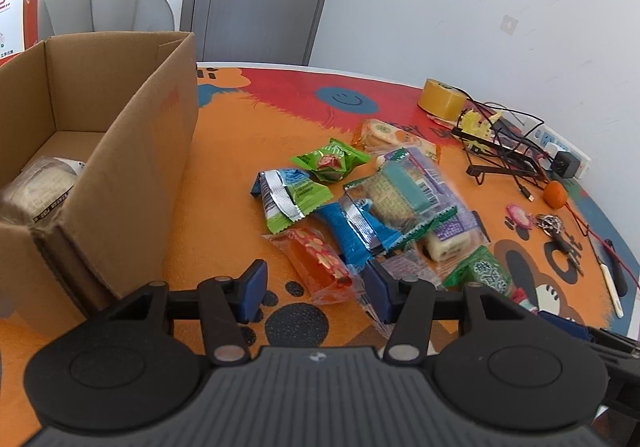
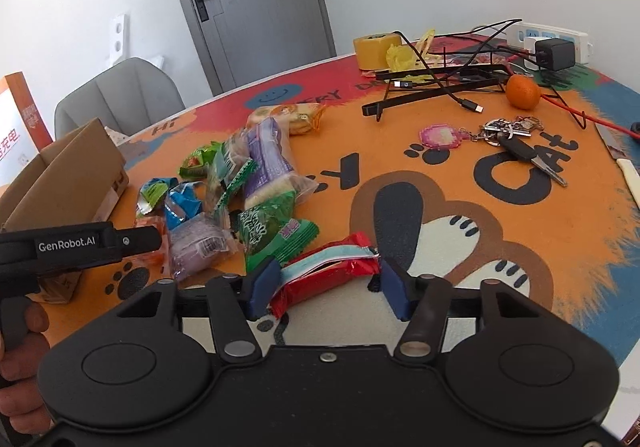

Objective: Organize snacks
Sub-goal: 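Grasp the red-and-white wafer bar with the right gripper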

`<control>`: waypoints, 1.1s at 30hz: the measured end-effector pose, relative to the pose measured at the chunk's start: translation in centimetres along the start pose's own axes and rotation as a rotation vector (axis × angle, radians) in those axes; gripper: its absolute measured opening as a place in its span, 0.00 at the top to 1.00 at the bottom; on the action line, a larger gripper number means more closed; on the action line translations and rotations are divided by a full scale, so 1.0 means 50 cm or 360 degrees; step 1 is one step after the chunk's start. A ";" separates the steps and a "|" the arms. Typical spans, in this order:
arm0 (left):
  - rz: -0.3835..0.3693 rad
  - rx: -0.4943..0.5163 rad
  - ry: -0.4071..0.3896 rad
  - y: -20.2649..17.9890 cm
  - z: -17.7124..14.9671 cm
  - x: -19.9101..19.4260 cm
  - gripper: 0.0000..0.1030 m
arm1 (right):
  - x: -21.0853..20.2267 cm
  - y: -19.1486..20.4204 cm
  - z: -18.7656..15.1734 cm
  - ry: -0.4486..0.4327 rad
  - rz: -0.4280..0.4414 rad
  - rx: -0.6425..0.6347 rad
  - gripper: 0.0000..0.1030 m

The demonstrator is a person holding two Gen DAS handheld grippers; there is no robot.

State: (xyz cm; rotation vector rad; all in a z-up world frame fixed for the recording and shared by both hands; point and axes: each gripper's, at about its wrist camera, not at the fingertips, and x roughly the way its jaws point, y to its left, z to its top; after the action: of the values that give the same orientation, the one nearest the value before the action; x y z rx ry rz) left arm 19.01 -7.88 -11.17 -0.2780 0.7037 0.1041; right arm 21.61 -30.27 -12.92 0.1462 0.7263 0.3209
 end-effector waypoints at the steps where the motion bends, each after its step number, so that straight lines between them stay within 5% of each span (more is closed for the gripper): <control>1: 0.0004 -0.0003 0.0003 0.000 0.000 0.003 0.49 | 0.001 -0.004 0.002 -0.0006 0.0000 0.0014 0.52; 10: 0.0044 0.0015 -0.0028 -0.010 0.003 0.026 0.49 | 0.000 -0.025 0.008 -0.0020 -0.0038 0.0065 0.58; 14: 0.0040 0.0051 -0.0030 -0.016 0.000 0.029 0.74 | -0.008 -0.039 0.011 -0.0012 -0.0082 0.0089 0.57; 27: -0.0023 0.0011 -0.0041 0.005 0.002 0.006 0.78 | -0.031 -0.025 0.020 -0.0055 -0.0174 0.0138 0.51; 33: -0.0043 0.0007 -0.0052 0.009 -0.002 -0.006 0.79 | -0.015 -0.028 0.009 0.0040 -0.0027 0.0234 0.66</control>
State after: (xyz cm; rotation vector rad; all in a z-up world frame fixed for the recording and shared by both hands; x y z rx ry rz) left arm 18.65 -7.44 -11.14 -0.2811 0.6676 0.0810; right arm 21.72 -31.83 -12.46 0.2755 0.7758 0.2533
